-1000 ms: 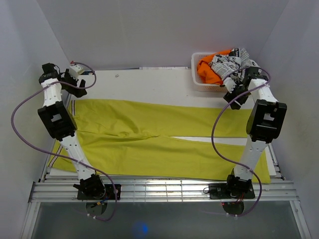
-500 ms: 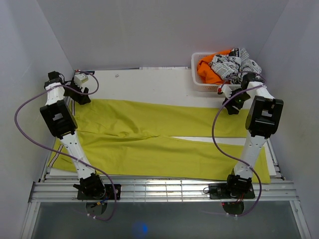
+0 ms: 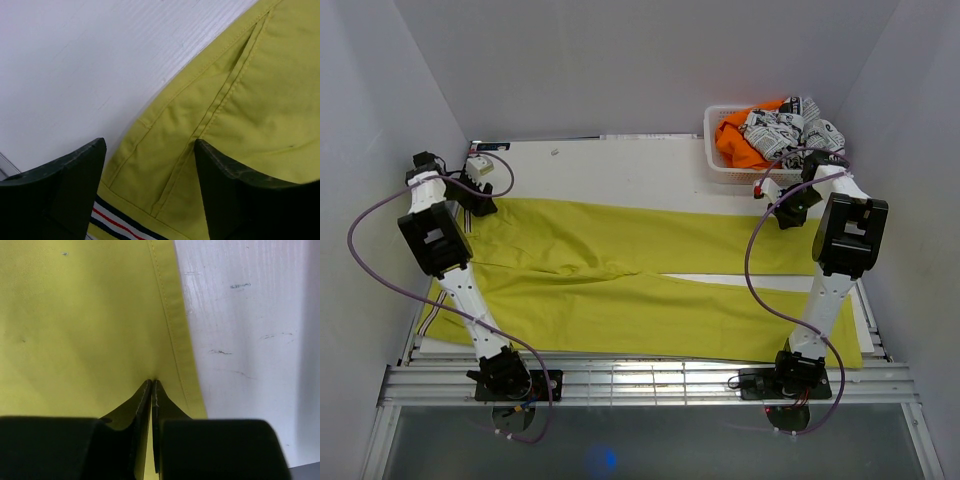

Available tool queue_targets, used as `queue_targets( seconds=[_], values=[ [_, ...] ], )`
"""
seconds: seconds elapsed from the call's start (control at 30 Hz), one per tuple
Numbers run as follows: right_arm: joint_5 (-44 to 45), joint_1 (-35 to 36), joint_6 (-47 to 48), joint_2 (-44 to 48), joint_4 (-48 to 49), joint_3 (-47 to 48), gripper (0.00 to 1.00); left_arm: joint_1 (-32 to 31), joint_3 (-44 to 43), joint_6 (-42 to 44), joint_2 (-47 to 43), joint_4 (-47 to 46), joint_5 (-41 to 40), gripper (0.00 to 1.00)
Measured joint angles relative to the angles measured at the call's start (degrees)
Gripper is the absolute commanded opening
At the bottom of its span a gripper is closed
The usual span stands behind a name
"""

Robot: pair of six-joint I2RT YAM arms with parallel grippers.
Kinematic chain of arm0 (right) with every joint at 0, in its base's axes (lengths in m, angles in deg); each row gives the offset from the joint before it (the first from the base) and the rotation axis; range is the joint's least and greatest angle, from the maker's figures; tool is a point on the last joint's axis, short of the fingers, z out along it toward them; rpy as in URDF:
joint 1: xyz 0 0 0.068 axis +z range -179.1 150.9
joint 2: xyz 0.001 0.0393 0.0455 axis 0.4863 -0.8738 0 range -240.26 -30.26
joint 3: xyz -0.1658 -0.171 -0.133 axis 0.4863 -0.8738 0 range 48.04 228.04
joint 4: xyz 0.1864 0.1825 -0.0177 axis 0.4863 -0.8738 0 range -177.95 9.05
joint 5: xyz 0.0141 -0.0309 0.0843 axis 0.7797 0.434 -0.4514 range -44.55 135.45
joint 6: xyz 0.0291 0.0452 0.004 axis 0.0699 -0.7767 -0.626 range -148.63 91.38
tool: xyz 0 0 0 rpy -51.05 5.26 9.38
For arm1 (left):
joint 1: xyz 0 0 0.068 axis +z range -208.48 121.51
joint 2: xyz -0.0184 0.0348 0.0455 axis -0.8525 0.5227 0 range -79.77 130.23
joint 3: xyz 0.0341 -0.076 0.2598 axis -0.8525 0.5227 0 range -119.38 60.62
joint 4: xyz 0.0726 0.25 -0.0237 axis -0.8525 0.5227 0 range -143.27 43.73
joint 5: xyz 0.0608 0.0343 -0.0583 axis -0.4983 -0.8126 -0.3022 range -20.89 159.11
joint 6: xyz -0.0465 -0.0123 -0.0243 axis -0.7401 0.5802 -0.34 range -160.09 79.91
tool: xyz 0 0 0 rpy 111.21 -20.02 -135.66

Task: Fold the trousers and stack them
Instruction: Fold the trousers

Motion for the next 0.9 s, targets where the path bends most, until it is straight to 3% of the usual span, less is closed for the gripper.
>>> queue_targets(
  seconds=[0.03,0.07,0.27,0.37,0.67,0.9],
  values=[
    [0.0,0.0,-0.1,0.0,0.0,0.0,0.08,0.0,-0.2,0.1,0.2,0.4,0.1,0.72],
    [0.0,0.0,-0.2,0.0,0.0,0.0,0.08,0.0,-0.4,0.3,0.3,0.9,0.2,0.58],
    [0.0,0.0,-1.2,0.1,-0.1,0.3,0.08,-0.3,-1.1,2.3,0.7,1.9,0.7,0.32],
    [-0.1,-0.1,-2.1,0.1,0.0,1.0,0.08,-0.3,-1.1,3.2,0.7,2.0,0.9,0.03],
    [-0.7,-0.3,-3.4,2.6,0.4,2.5,0.08,-0.3,2.3,4.4,-1.6,0.4,1.3,0.00],
    [-2.1,-1.7,-3.5,9.8,0.6,0.0,0.08,0.2,24.0,1.6,-15.7,-14.5,2.0,0.00]
  ],
)
